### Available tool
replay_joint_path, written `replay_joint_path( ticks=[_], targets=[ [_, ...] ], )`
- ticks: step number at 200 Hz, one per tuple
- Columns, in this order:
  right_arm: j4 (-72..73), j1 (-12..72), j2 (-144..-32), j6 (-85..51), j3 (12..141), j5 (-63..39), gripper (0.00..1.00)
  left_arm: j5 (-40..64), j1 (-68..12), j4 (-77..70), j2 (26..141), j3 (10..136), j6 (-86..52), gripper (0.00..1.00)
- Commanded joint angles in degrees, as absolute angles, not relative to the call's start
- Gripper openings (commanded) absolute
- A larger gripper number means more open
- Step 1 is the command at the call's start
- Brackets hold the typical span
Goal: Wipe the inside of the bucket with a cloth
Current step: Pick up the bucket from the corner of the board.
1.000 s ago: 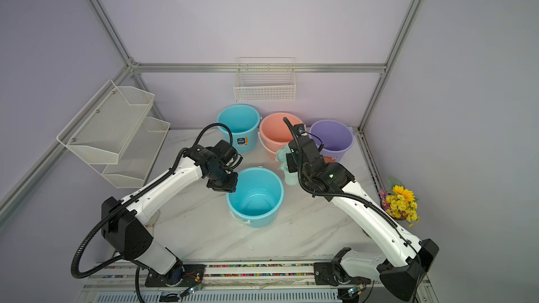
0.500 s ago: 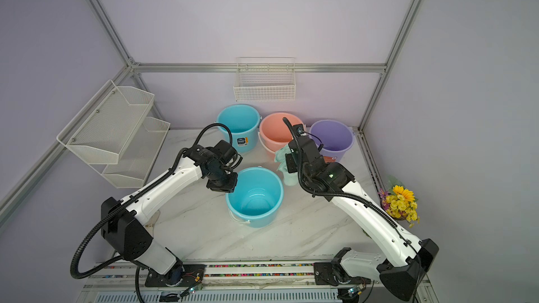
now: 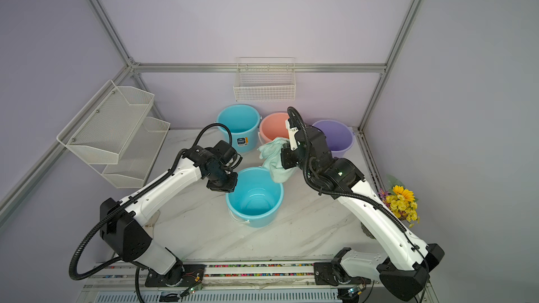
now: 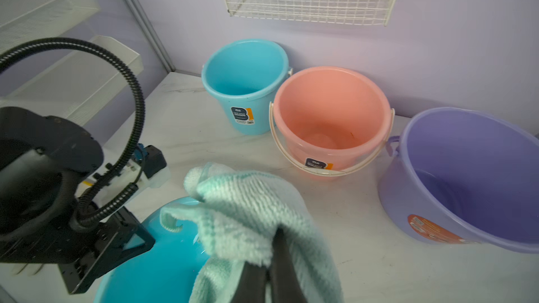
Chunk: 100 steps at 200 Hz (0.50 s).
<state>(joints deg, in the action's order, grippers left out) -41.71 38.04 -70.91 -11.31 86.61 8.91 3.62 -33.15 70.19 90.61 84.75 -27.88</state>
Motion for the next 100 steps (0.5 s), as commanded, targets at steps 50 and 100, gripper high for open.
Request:
replay_joint_path(
  ticks=[50, 100],
  targets=[
    [-36.36, 48.23, -74.92, -1.93, 82.1, 0.16, 0.0, 1.99, -33.88, 62.52, 83.27, 82.15, -27.86, 0.0],
    [-23.83, 50.32, -75.34, 9.14, 69.63, 1.51, 0.0, 2.11, -34.01, 60.61, 81.47, 80.16, -27.47, 0.0]
  ],
)
